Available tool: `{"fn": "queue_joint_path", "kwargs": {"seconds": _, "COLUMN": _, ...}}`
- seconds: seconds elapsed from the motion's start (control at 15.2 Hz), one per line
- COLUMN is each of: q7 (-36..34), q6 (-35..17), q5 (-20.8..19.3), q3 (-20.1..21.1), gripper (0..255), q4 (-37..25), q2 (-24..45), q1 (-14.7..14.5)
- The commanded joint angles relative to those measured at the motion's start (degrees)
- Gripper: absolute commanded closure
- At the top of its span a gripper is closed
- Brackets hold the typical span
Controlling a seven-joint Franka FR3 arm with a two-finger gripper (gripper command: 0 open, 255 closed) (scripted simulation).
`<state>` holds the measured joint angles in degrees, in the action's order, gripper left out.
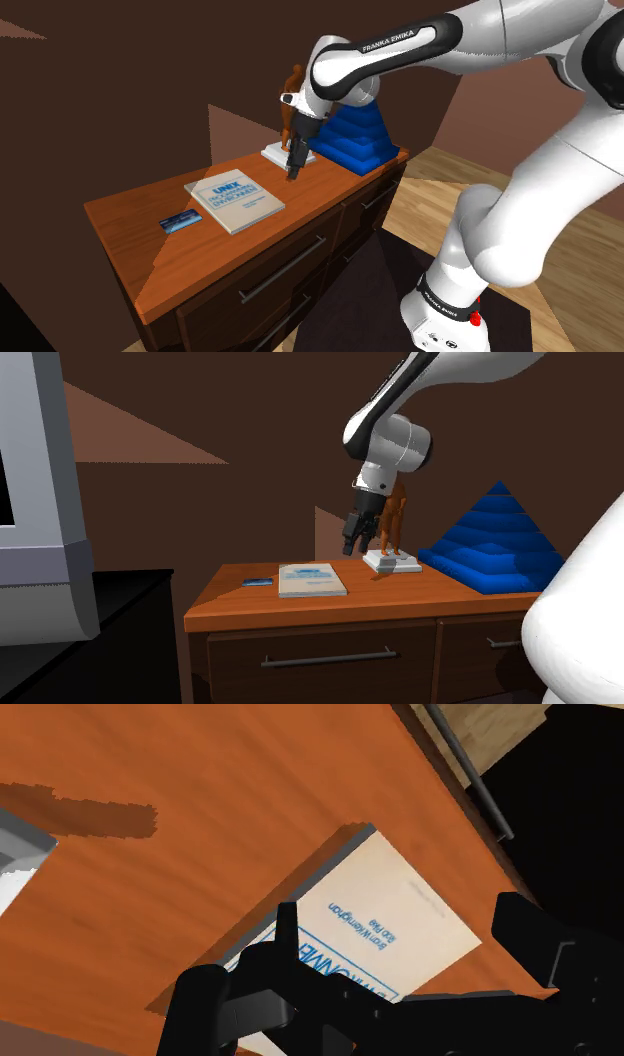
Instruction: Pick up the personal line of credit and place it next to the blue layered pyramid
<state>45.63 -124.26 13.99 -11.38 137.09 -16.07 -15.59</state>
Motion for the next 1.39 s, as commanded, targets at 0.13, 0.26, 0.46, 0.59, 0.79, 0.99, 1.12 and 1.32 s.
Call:
{"fn": "queue_joint_path", "kwargs": {"seconds": 0.13, "q7": 9.6, "q6": -4.9, "q5": 6.4, "q3": -0.5, "gripper": 0, "q4": -3.6, "q2": 7.3, "q1": -3.6}}
{"fn": "queue_joint_path", "kwargs": {"seconds": 0.26, "q7": 14.5, "q6": -6.6, "q5": 9.8, "q3": -0.4, "gripper": 0, "q4": -5.7, "q2": 10.7, "q1": -5.0}}
{"fn": "queue_joint_path", "kwargs": {"seconds": 0.46, "q7": 21.6, "q6": -8.3, "q5": 14.9, "q3": 0.3, "gripper": 0, "q4": -9.3, "q2": 15.6, "q1": -6.7}}
{"fn": "queue_joint_path", "kwargs": {"seconds": 0.59, "q7": 26.2, "q6": -9.1, "q5": 18.1, "q3": 1.1, "gripper": 0, "q4": -11.8, "q2": 18.7, "q1": -7.5}}
{"fn": "queue_joint_path", "kwargs": {"seconds": 0.79, "q7": 32.6, "q6": -9.8, "q5": 22.4, "q3": 2.8, "gripper": 0, "q4": -15.8, "q2": 23.1, "q1": -8.2}}
{"fn": "queue_joint_path", "kwargs": {"seconds": 0.99, "q7": 38.5, "q6": -10.1, "q5": 26.0, "q3": 4.8, "gripper": 0, "q4": -20.0, "q2": 27.2, "q1": -8.7}}
{"fn": "queue_joint_path", "kwargs": {"seconds": 1.12, "q7": 42.1, "q6": -10.2, "q5": 28.0, "q3": 6.2, "gripper": 0, "q4": -22.8, "q2": 29.7, "q1": -9.0}}
{"fn": "queue_joint_path", "kwargs": {"seconds": 1.32, "q7": 47.0, "q6": -10.2, "q5": 30.4, "q3": 8.4, "gripper": 0, "q4": -27.0, "q2": 33.3, "q1": -9.4}}
